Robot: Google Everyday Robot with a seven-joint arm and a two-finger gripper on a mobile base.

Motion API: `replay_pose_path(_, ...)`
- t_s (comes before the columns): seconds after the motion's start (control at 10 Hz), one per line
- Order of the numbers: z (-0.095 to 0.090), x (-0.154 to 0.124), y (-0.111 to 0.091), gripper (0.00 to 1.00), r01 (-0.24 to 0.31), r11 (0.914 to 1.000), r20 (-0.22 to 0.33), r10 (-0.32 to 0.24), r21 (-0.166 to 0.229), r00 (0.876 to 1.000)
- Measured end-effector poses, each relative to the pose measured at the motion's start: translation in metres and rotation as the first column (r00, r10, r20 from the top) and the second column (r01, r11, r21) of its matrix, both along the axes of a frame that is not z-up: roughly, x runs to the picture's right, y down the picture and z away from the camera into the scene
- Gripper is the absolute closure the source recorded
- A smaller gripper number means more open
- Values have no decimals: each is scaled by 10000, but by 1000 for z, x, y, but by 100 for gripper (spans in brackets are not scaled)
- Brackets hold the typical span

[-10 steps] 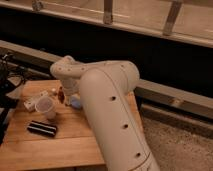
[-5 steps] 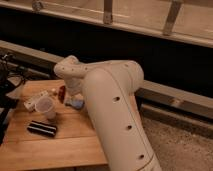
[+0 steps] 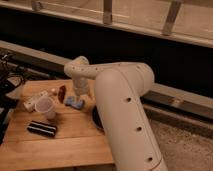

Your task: Place the white sponge in the ceramic bowl

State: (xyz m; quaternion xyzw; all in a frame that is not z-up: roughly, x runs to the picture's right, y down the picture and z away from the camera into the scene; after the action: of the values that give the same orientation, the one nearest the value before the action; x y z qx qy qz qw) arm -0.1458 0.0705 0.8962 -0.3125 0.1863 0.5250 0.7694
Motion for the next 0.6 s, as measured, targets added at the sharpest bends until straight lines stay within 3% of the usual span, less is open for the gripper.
replay_pose_path(0.2, 2, -18, -5, 45, -84, 9996, 671, 65, 276, 9977)
replay_pose_path(0.4, 1, -32, -8, 58, 173, 9987, 1052, -222, 469, 9942)
replay_pose_path(0.6, -3, -42, -9, 51, 541, 9972, 1081, -594, 514, 9924)
